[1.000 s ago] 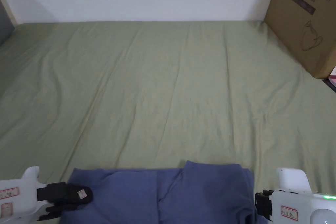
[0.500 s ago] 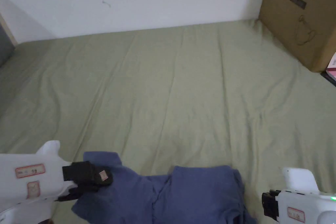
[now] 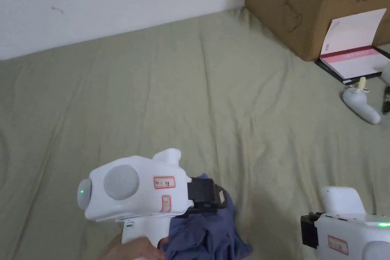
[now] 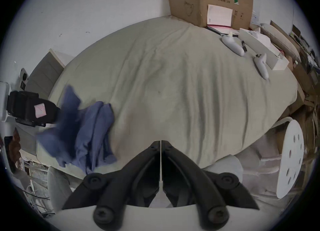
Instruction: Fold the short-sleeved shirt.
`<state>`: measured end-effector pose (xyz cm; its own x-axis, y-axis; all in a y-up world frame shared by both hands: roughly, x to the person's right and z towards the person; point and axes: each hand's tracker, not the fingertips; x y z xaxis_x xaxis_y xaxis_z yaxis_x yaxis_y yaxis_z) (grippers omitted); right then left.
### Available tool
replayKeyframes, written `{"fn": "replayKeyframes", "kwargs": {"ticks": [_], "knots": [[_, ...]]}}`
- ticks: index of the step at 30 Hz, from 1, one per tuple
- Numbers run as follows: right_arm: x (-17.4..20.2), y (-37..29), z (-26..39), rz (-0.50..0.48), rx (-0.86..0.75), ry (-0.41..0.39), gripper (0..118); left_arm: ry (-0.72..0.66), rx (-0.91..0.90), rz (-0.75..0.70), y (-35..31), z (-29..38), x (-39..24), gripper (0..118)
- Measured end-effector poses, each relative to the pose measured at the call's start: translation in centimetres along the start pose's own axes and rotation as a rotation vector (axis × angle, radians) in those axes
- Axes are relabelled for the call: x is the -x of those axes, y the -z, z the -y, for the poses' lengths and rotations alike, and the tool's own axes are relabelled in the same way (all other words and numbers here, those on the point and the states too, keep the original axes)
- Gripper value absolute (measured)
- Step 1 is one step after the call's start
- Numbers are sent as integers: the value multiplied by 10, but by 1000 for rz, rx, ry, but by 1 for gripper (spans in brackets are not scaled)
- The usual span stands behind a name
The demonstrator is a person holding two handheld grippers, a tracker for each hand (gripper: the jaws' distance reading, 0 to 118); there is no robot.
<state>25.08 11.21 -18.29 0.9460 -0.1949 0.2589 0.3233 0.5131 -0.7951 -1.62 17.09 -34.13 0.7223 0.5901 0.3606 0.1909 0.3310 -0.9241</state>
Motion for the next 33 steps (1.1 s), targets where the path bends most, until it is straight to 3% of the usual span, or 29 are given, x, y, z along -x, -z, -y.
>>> {"fn": "replayKeyframes", "kwargs": {"ticks": [2, 4, 5, 7, 8, 9, 10, 11, 15, 20, 33], "knots": [[-7, 1, 2, 1, 7, 21, 1, -49, 28, 144, 8, -4, -1, 70], [-10, 2, 5, 8, 12, 31, 1, -72, 55, 121, 8, -6, 0, 92], [-10, 3, 6, 9, 16, 33, 1, -75, 34, 112, 4, -5, 3, 97], [-10, 4, 8, 3, 20, 38, 1, -73, -17, 93, -5, -4, 13, 96], [-9, 5, 8, -2, 21, 38, 1, -84, -36, 72, -11, -3, 20, 90], [-8, 6, 8, -4, 23, 36, 1, -96, -63, 51, -17, -1, 27, 74], [-6, 7, 8, -6, 24, 31, 1, -98, -89, 33, -21, 1, 35, 45], [-3, 8, 8, -6, 24, 26, 1, -87, -97, 20, -21, 5, 46, 7], [4, 10, 5, -26, 21, 18, 1, -109, -27, -122, 0, 18, 71, 5], [12, 10, 2, -34, 15, 3, 1, -171, 33, -11, 48, 38, 74, 5], [6, 6, 9, -21, 30, 6, 1, -72, 160, 75, 89, 66, 37, 4]]}}
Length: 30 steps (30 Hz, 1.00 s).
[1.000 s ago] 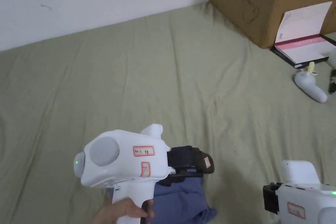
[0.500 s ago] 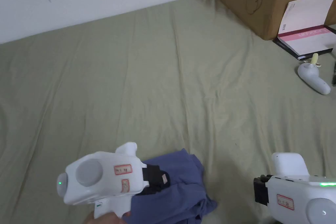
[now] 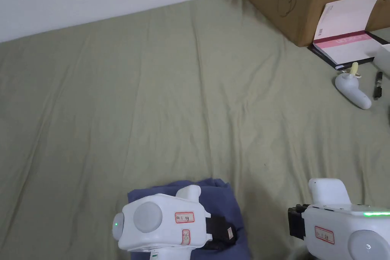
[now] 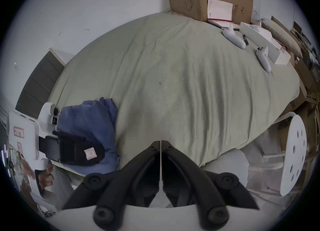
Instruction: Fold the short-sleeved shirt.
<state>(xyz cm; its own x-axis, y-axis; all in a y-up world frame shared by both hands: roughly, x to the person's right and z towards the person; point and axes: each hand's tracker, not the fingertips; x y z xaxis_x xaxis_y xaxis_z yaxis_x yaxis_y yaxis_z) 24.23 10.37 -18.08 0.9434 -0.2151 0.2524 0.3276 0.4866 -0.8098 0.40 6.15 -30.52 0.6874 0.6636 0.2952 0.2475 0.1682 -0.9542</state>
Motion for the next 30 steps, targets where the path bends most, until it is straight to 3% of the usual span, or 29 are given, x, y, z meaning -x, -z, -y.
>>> {"fn": "replayKeyframes", "kwargs": {"ticks": [10, 16, 20, 24, 30], "knots": [[3, 1, -2, 6, 6, -3, 1, 27, 13, 47, 5, 3, -7, 4], [13, -5, -3, 11, 3, -22, 1, 37, 57, 226, 4, 13, -18, 4], [22, -11, -8, 7, -6, -40, 1, 1, -84, 205, -50, 23, 5, 4], [41, -10, -17, -62, -17, -61, 1, -82, -279, 180, -130, 36, 54, 4], [97, 12, -23, -171, 12, -151, 1, -281, -408, 70, -188, 76, 137, 4]]}}
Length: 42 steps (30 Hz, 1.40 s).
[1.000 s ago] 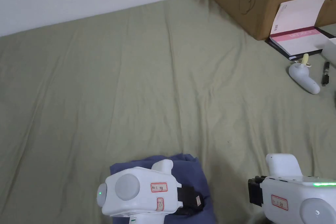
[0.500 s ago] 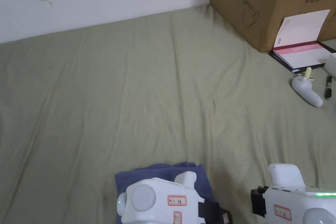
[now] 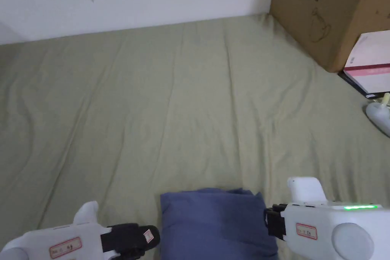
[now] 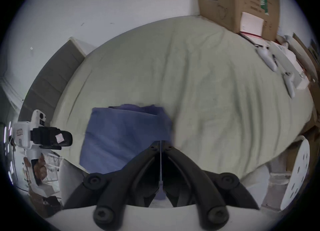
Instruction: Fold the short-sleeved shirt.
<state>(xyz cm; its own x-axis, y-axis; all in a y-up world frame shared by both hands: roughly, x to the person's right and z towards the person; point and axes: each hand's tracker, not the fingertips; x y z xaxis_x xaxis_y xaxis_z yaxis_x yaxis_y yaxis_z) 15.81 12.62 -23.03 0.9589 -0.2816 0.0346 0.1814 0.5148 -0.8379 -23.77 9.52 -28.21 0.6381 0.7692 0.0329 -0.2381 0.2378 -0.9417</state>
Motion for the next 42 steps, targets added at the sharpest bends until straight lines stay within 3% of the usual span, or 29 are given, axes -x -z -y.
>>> {"fn": "replayKeyframes", "kwargs": {"ticks": [4, 6, 7, 8, 9, 10, 12, 14, 16, 17, 23, 28, 29, 30, 31, 32, 33, 35, 36, 39, 42], "knots": [[23, 34, -1, -66, 60, -26, 1, -83, 3, 9, -12, 20, 32, 4], [28, 56, 0, 25, 98, -64, 1, -103, 2, 5, -10, 26, 38, 4], [30, 68, 2, 137, 126, -107, 1, -103, 8, 7, -8, 28, 39, 4], [30, 76, 4, 154, 151, -110, 1, -107, 13, 8, -5, 30, 38, 4], [28, 78, 3, 94, 139, -77, 1, -110, 15, 11, -1, 31, 38, 5], [26, 80, 2, 93, 135, -57, 1, -117, 16, 16, 3, 30, 37, 11], [25, 77, -2, 88, 139, -60, 1, -129, 17, 27, 12, 27, 36, 43], [23, 76, -1, 77, 140, -84, 1, -146, 35, 52, 23, 21, 34, 84], [19, 76, 0, 66, 137, -71, 1, -160, 43, 70, 35, 14, 27, 106], [18, 76, -1, 58, 138, -54, 1, -165, 46, 80, 41, 12, 23, 112], [14, 73, -1, 33, 140, -12, 1, -190, 127, 132, 87, -10, 17, 111], [22, 73, 0, 62, 142, -49, 1, -246, 163, 235, 119, -21, 18, 111], [22, 73, 0, 63, 144, -51, 1, -222, 176, 251, 125, -22, 16, 107], [22, 73, -1, 63, 146, -51, 1, -166, 197, 240, 131, -23, 13, 95], [21, 73, -2, 60, 150, -45, 1, -113, 210, 186, 137, -22, 10, 65], [20, 72, -3, 59, 153, -32, 1, -73, 225, 68, 143, -20, 7, 24], [20, 71, -4, 55, 157, -20, 1, -111, 236, 38, 146, -19, 14, 24], [21, 66, -5, 55, 154, -18, 1, -209, 233, 208, 135, -25, 24, 24], [23, 62, -6, 50, 150, -15, 2, -222, 230, 214, 132, -24, 26, 24], [30, 54, -10, 32, 141, -12, 2, -112, 239, 151, 120, -27, 22, 24], [39, 50, -14, 59, 129, -55, 2, -105, 232, 140, 99, -35, 28, 24]]}}
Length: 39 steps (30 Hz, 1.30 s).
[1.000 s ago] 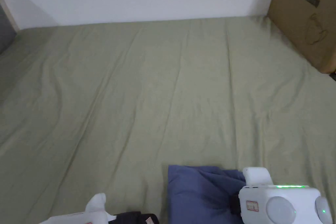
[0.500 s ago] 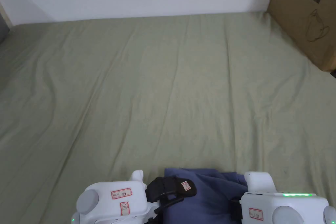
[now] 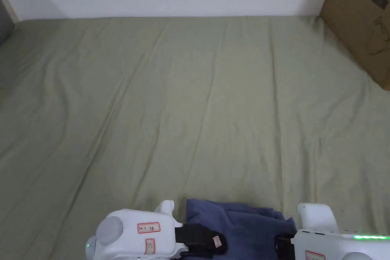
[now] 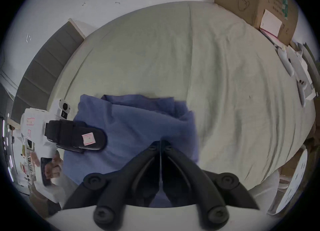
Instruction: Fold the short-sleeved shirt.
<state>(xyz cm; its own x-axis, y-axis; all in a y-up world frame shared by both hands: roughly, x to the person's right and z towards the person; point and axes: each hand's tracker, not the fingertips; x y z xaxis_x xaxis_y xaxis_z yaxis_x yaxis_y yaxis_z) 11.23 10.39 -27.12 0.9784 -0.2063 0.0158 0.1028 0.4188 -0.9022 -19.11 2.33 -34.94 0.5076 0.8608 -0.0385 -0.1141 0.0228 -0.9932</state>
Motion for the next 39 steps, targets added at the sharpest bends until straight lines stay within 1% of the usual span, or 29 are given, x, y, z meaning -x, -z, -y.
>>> {"fn": "replayKeyframes", "kwargs": {"ticks": [2, 5, 8, 11, 13, 15, 16, 19, 20, 22, 23, 25, 26, 27, 28, 30, 33, 34, 35, 36, 37, 38, 39], "knots": [[4, -4, -3, -7, -9, -12, 2, 59, -27, -52, -26, -5, 5, 24], [10, -6, -7, 2, -19, -23, 2, 105, -66, -152, -77, -16, 10, 24], [13, -3, -10, 2, -20, -22, 2, 169, -101, -307, -139, -32, 22, 24], [20, 1, -12, 10, -13, -30, 2, 206, -125, -576, -201, -53, 38, 24], [22, 4, -13, 21, -11, -40, 2, 209, -134, -699, -238, -65, 50, 24], [25, 7, -14, 28, 1, -46, 2, 236, -147, -888, -269, -76, 62, 24], [27, 9, -15, 35, 8, -49, 2, 287, -128, -986, -281, -81, 66, 24], [32, 15, -17, 53, 20, -62, 2, 384, -67, -1348, -301, -87, 72, 24], [33, 17, -18, 57, 25, -61, 2, 402, -46, -1449, -305, -90, 77, 24], [37, 21, -19, 59, 32, -55, 2, 422, -13, -1585, -318, -100, 104, 26], [38, 22, -19, 56, 34, -54, 2, 418, -17, -1604, -325, -102, 114, 37], [39, 26, -19, 49, 41, -67, 2, 391, -21, -1598, -333, -103, 130, 74], [41, 27, -19, 51, 46, -77, 2, 370, -28, -1647, -336, -102, 134, 91], [42, 27, -19, 55, 49, -86, 2, 369, -82, -1671, -340, -101, 132, 98], [44, 26, -18, 55, 49, -93, 2, 353, -133, -1670, -346, -100, 127, 99], [43, 26, -18, 50, 50, -101, 2, 294, -209, -1632, -353, -94, 107, 100], [40, 25, -19, 41, 43, -88, 2, 216, -285, -1514, -361, -87, 86, 99], [37, 24, -20, 32, 39, -81, 2, 187, -320, -1472, -360, -81, 74, 95], [36, 23, -20, 26, 33, -79, 2, 166, -345, -1408, -358, -74, 63, 81], [35, 22, -19, 24, 29, -76, 2, 167, -357, -1321, -354, -66, 51, 57], [34, 21, -18, 26, 27, -73, 2, 178, -394, -1225, -350, -56, 37, 25], [32, 20, -17, 24, 24, -71, 2, 188, -423, -1137, -344, -48, 27, 3], [30, 19, -16, 16, 23, -71, 2, 201, -431, -1071, -334, -39, 16, 3]]}}
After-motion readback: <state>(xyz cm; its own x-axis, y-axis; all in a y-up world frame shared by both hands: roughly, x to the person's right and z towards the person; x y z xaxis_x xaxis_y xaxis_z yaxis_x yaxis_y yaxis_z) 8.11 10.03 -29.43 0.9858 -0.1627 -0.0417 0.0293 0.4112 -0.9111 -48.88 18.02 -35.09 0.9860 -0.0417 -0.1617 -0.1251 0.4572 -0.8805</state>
